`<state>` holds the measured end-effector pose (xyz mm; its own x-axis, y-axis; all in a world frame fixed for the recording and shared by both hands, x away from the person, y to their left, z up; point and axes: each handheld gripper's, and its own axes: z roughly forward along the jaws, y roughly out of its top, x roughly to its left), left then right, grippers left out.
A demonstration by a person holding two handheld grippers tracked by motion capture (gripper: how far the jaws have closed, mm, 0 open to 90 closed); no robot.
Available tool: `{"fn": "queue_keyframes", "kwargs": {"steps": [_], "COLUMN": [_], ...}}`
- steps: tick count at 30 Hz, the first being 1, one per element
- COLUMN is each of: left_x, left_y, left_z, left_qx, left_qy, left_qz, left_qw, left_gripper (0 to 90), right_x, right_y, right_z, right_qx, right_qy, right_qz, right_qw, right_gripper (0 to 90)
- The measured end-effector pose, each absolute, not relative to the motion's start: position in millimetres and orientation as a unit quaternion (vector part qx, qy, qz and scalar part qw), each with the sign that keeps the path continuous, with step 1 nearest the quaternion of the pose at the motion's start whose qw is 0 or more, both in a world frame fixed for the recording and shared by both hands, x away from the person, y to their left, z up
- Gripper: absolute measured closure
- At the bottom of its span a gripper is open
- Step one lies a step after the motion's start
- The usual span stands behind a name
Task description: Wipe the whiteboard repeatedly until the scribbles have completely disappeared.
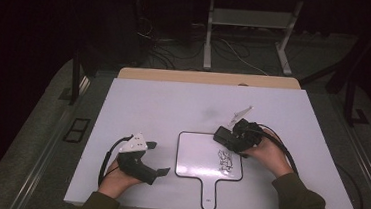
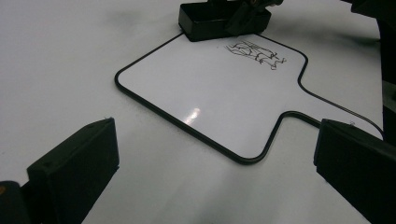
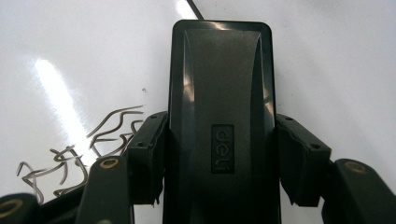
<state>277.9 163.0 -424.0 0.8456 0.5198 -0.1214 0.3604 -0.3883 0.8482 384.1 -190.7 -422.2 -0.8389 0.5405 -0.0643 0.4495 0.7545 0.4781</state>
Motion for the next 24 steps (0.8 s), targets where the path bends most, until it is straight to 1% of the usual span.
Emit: {"fn": "queue_keyframes", "kwargs": {"steps": [23,24], "left_x": [278,278], "left_y": [162,162], "left_z": [-424,-424], "left_qx": [0.831,0.831], "left_qy": [0.264,0.264], "left_qz": [0.082,0.082], "left_qw": [0.483,0.483], "left_gripper": [0.0,0.0], "right_x": [367,367], "right_y": [-176,-176], "right_z": [-421,-421], "right_qx": [0.236,0.230], "right_qy": [0.941,0.943], "right_qz": [0.226,0.223], "right_qw": [0.086,0.091], "right_gripper": [39.0,39.0]}}
